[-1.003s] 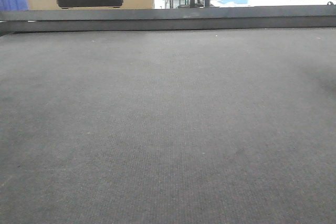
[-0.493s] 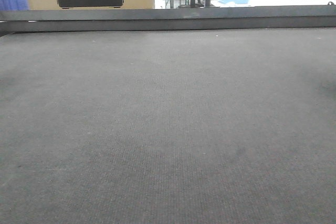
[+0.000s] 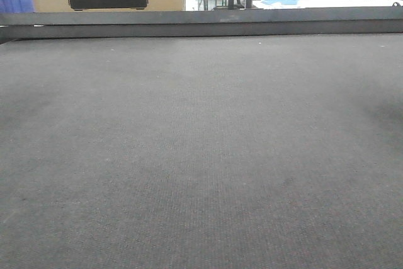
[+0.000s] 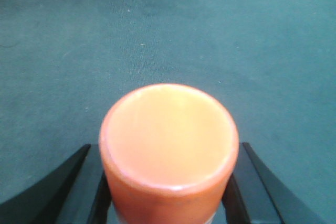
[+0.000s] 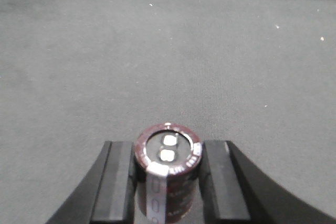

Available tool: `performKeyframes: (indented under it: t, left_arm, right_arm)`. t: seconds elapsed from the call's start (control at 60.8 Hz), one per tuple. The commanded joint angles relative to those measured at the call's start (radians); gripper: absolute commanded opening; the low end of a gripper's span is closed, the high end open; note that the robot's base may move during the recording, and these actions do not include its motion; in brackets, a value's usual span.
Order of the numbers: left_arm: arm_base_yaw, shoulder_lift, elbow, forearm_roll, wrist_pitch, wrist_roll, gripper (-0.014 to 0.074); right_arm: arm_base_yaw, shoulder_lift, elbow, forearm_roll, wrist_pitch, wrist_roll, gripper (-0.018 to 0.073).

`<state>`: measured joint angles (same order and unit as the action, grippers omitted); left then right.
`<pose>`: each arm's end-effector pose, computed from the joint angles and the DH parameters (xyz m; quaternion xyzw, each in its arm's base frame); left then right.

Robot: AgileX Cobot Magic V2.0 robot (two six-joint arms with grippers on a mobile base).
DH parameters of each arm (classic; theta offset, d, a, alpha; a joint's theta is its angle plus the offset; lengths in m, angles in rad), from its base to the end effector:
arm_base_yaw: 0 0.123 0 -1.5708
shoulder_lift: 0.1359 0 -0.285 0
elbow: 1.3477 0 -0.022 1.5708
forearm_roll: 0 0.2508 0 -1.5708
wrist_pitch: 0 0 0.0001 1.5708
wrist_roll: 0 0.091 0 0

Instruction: Place cylindrical capacitor in blue bin on shelf

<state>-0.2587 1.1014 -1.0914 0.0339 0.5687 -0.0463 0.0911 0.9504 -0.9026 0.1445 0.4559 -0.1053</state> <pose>0.2278 -0.0586 0.3906 0.0984 0.8521 -0.0631 0.5101 0.1988 0.0240 0.3706 -0.0452 0.8354 0.0581 0.5446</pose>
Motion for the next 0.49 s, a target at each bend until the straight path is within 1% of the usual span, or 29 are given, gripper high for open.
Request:
performKeyframes:
  t: [0.0,0.066,0.148,0.477]
  left_arm:
    - [-0.007,-0.07,-0.008,-0.009,0.06,0.003,-0.0111]
    - [-0.007,-0.117,-0.003,-0.009,0.101,0.003,-0.0111]
    - [-0.007,-0.184,0.019,-0.003,0.122,0.003,-0.0111]
    - [-0.007,-0.436,0.219,-0.003,0.126,0.003,-0.0111]
  right_arm:
    - [0.002,-0.081,-0.001,-0.038,0.022,0.0,-0.0111]
    - [0.002,-0.129,0.01,-0.051,0.03,0.0,-0.0111]
    - [0.002,-0.213,0.045,-0.055,0.031,0.0,-0.0111]
    - [0.002,-0.508,0.229,-0.055,0.039,-0.004,-0.0111]
